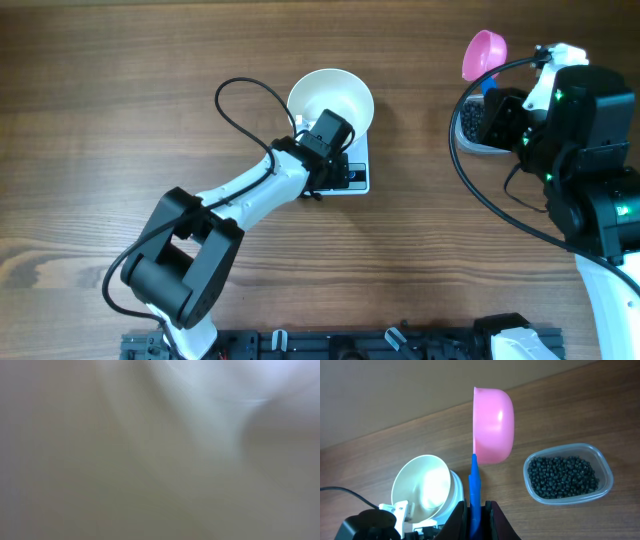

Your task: Scoop item into bowl and weigh 150g on scale

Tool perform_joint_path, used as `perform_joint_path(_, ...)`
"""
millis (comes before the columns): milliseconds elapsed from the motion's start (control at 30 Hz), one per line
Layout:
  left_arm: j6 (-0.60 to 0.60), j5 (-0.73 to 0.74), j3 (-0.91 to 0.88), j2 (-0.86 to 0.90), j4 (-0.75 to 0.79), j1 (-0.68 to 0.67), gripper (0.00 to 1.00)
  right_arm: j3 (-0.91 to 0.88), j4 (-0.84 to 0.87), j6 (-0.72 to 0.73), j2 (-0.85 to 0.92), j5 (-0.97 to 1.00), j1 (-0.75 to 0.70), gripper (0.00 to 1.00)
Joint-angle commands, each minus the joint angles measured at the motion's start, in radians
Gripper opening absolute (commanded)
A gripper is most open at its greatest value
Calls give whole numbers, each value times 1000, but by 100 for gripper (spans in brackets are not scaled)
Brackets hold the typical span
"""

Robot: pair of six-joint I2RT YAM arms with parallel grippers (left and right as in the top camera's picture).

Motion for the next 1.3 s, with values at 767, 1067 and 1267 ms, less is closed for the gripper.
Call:
perform_joint_path(767,49,1,-14,43,-11,-11,100,12,6,5,3,-16,-3,4)
perform_joint_path(1067,14,-29,-14,43,-12,-10,100,12,6,5,5,-16,-3,4)
perform_joint_path(1267,0,-29,-14,43,-15,-10,100,12,6,5,9,-16,-3,4)
